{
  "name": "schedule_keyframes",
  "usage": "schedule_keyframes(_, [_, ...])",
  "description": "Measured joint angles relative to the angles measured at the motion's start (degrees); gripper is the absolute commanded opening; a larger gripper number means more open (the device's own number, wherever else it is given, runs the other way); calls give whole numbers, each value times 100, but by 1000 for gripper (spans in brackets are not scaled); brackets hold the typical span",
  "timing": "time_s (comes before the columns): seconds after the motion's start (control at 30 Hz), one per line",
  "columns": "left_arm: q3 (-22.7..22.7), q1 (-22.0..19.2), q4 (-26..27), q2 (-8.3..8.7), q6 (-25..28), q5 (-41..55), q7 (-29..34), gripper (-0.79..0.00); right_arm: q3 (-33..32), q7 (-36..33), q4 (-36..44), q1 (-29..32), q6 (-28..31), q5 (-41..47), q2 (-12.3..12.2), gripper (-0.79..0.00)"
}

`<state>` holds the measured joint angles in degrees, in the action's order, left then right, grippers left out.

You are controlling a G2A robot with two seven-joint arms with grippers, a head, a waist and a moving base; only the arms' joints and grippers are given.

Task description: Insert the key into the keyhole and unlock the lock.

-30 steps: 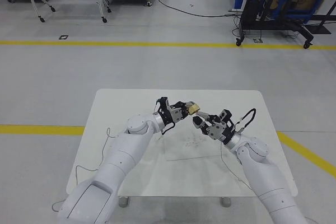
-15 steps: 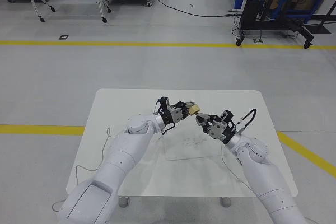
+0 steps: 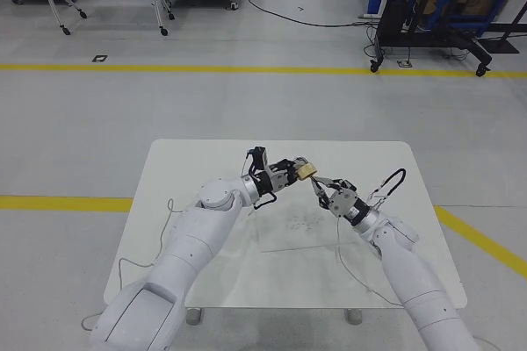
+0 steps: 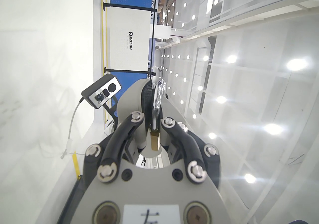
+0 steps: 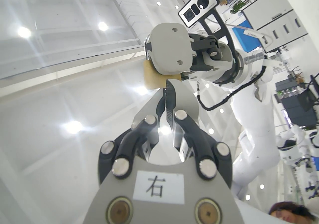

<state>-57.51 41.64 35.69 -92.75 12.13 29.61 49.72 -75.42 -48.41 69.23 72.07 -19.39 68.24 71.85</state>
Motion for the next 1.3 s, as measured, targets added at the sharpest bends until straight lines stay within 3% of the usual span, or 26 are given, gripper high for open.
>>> schedule_keyframes(0.27, [-32, 25, 44, 11, 163, -79, -57, -785, -32, -265, -246, -123, 1, 169, 7, -785])
schedule_keyframes(0.57, [-62, 48, 68, 15, 165, -88, -70, -785, -46, -412, -125, -81, 304, -280, -32, -785])
schedule_keyframes(0.63, [-86, 65, 76, 12, 163, -18, -59, -785, -34, -520, -84, -76, 338, -450, -49, -548])
schedule_keyframes(0.7, [-108, 78, 82, 10, 158, 52, -16, -785, -33, -598, -56, -79, 381, -639, -69, -403])
schedule_keyframes(0.73, [-120, 82, 81, 9, 157, 87, 12, -785, -41, -629, -39, -76, 420, -744, -81, -280])
schedule_keyframes(0.8, [-128, 79, 72, 9, 158, 94, 17, -785, -65, -646, -5, -62, 468, -838, -96, -105])
schedule_keyframes(0.87, [-135, 71, 61, 9, 153, 90, 12, -785, -102, -714, 54, -39, 479, -900, -115, 0])
schedule_keyframes(1.1, [-90, 37, -5, 12, 29, -44, 60, -785, -493, -826, 208, 79, 682, -1263, -239, 0])
schedule_keyframes(1.3, [212, -69, -144, 11, -224, -795, -29, -785, -1400, -415, 586, 367, 983, -1552, -423, 0])
